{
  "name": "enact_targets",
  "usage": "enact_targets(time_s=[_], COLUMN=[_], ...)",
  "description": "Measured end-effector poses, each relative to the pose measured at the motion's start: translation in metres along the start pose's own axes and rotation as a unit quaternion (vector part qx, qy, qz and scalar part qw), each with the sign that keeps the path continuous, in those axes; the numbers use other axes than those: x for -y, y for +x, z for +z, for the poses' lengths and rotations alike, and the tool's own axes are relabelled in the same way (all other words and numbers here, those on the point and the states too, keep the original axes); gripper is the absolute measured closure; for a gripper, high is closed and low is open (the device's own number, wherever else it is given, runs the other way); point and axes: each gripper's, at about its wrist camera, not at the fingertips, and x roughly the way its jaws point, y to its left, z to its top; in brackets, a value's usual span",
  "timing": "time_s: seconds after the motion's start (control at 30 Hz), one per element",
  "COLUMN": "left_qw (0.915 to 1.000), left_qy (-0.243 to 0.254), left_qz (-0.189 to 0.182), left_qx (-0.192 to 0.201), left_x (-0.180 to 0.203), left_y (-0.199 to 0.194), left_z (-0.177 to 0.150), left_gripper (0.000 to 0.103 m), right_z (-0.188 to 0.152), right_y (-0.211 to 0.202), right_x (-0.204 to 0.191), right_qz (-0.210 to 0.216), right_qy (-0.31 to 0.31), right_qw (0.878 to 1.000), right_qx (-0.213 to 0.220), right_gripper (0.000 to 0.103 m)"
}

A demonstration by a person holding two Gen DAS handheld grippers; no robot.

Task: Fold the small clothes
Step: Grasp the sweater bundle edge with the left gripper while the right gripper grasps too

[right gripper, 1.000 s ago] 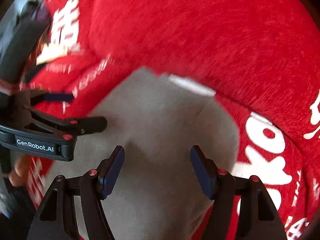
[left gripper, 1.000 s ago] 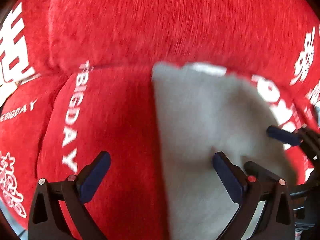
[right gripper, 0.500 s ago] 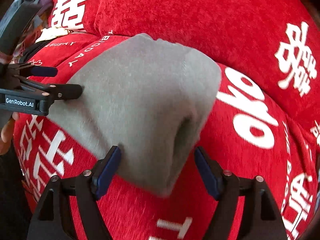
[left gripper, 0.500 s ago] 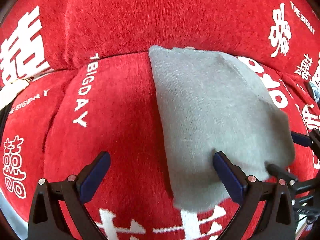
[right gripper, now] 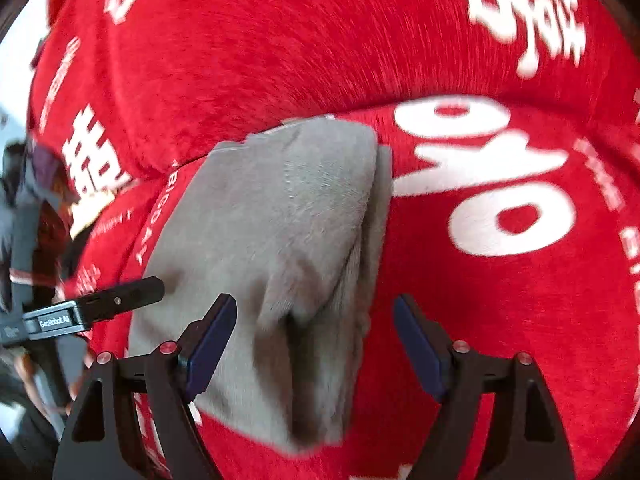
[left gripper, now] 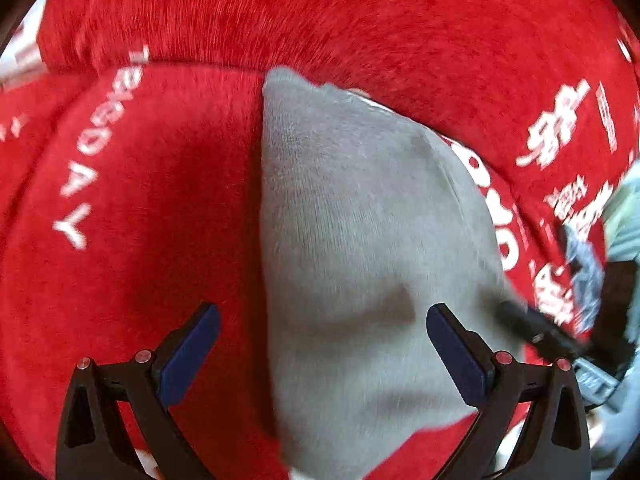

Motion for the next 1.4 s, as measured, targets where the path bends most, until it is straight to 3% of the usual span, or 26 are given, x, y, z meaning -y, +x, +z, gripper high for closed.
enact_targets(time_s=[0.13, 0.4, 0.47, 0.5, 0.53, 0.57, 0.6, 0.67, 0.73, 1.03, 1.4], left_qw=[0.9993, 0.9985, 0.9982, 0.9981, 0.998, 0.9978, 0.9971, 0.9953, 0.9935, 0.9897, 0.9872], left_qy=[-0.005, 0.052, 0.056, 0.058, 0.059, 0.062, 0.069, 0.086, 0.098, 0.117, 0.129], left_qz=[-0.015, 0.017, 0.022, 0.022, 0.022, 0.021, 0.022, 0.031, 0.042, 0.058, 0.061], left_qx=[-0.034, -0.01, -0.001, 0.002, 0.007, 0.013, 0.02, 0.032, 0.041, 0.06, 0.072], left_x=[0.0, 0.027, 0.029, 0.03, 0.03, 0.031, 0.033, 0.037, 0.042, 0.047, 0.03], left_y=[0.025, 0.039, 0.038, 0.037, 0.035, 0.031, 0.026, 0.018, 0.012, -0.023, -0.071], left_z=[0.015, 0.022, 0.022, 0.021, 0.021, 0.02, 0.019, 0.017, 0.013, -0.011, -0.06], left_gripper=[0.0, 0.001, 0.012, 0.016, 0.026, 0.038, 0.043, 0.056, 0.059, 0.061, 0.061], right_z=[0.015, 0.023, 0.023, 0.023, 0.023, 0.023, 0.023, 0.021, 0.019, -0.002, -0.053], right_y=[0.032, 0.048, 0.05, 0.05, 0.049, 0.047, 0.043, 0.035, 0.029, -0.009, -0.044], right_x=[0.009, -0.004, -0.01, -0.012, -0.012, -0.014, -0.015, -0.025, -0.032, -0.07, -0.109], right_qz=[0.016, 0.011, 0.003, 0.006, 0.011, 0.018, 0.018, 0.008, 0.002, -0.002, -0.006], right_qy=[0.013, -0.034, -0.051, -0.054, -0.055, -0.053, -0.055, -0.065, -0.069, -0.091, -0.114], right_qw=[0.999, 0.999, 0.999, 0.999, 0.998, 0.998, 0.998, 0.998, 0.997, 0.994, 0.991], right_qx=[-0.025, -0.003, -0.001, 0.001, 0.002, 0.005, 0.011, 0.023, 0.03, 0.056, 0.07], right_gripper=[0.02, 0.018, 0.025, 0.033, 0.039, 0.052, 0.06, 0.063, 0.064, 0.065, 0.065])
